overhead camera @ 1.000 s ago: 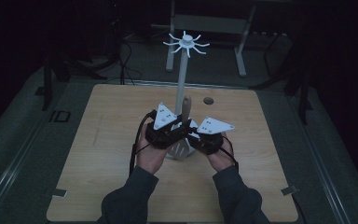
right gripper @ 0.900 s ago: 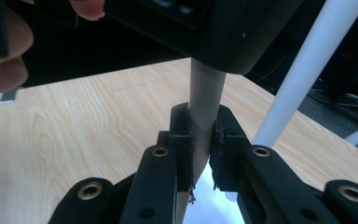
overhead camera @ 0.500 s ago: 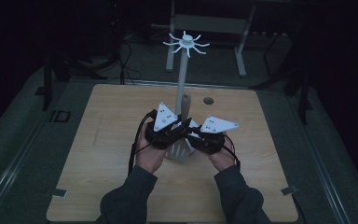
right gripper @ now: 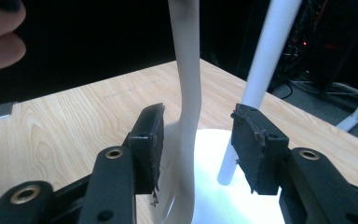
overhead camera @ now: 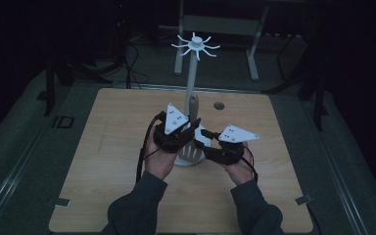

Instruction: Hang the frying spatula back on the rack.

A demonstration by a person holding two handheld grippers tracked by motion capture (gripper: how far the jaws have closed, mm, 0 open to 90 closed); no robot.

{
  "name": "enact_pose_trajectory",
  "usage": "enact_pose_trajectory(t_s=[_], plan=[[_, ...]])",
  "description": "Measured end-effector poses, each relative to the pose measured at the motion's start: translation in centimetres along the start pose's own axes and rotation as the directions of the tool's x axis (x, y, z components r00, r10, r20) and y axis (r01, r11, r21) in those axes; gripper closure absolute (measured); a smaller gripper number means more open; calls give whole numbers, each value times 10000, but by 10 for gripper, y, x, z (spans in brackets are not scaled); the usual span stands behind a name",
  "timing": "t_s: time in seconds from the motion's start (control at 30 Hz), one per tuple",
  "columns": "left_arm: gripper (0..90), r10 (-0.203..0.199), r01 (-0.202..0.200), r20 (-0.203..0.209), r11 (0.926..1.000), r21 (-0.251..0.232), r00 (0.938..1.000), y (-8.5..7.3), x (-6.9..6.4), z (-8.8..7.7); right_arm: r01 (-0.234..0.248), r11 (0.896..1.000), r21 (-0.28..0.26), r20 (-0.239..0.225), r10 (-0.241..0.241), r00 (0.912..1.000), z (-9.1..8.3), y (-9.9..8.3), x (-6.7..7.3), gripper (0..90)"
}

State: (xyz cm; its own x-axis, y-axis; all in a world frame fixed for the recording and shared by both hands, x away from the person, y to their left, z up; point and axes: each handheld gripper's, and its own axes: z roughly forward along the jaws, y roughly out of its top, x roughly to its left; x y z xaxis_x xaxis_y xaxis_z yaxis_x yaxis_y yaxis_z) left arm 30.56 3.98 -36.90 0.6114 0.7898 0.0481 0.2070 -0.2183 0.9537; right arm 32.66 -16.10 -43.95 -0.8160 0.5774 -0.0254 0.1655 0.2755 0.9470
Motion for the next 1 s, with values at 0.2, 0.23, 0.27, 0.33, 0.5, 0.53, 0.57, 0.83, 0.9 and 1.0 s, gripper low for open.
enact_pose_trajectory(t_s=[0.2,0.23,0.27,0.33,0.5,0.53,0.57,0.83,0.9,1.0], plan=[[747,-115,111,-263,9999,-118,9996,8,2,-1,-203,9993,302,258,195,9995,-11,-13,-1,545],[747,-113,109,-312,9999,-133,9994,9,2,-2,-195,9991,365,260,186,9995,-13,-16,-1,555],[747,-128,122,-351,9998,-156,9993,10,2,-2,-154,9989,446,320,140,9994,-15,-19,0,555],[748,-124,119,-366,9998,-135,9993,11,3,-2,-133,9987,494,372,115,9992,-16,-21,0,555],[747,-156,148,-521,9998,-159,9985,19,6,-2,-356,9969,695,529,320,9981,-27,-38,2,544],[747,-162,153,-540,9997,-177,9984,20,6,-3,-404,9965,727,559,364,9978,-28,-41,2,544],[747,-162,153,-540,9997,-177,9984,20,6,-3,-481,9960,757,608,436,9972,-30,-44,1,544],[747,-199,190,-674,9997,-153,9975,31,10,-1,-920,9915,918,764,851,9934,-36,-62,-3,544],[747,-221,209,-697,9996,-170,9973,33,10,0,-1019,9908,891,786,950,9924,-37,-64,-3,544],[747,-176,169,-764,9998,-100,9969,38,11,1,-1061,9905,874,841,988,9915,-39,-65,-4,544]])
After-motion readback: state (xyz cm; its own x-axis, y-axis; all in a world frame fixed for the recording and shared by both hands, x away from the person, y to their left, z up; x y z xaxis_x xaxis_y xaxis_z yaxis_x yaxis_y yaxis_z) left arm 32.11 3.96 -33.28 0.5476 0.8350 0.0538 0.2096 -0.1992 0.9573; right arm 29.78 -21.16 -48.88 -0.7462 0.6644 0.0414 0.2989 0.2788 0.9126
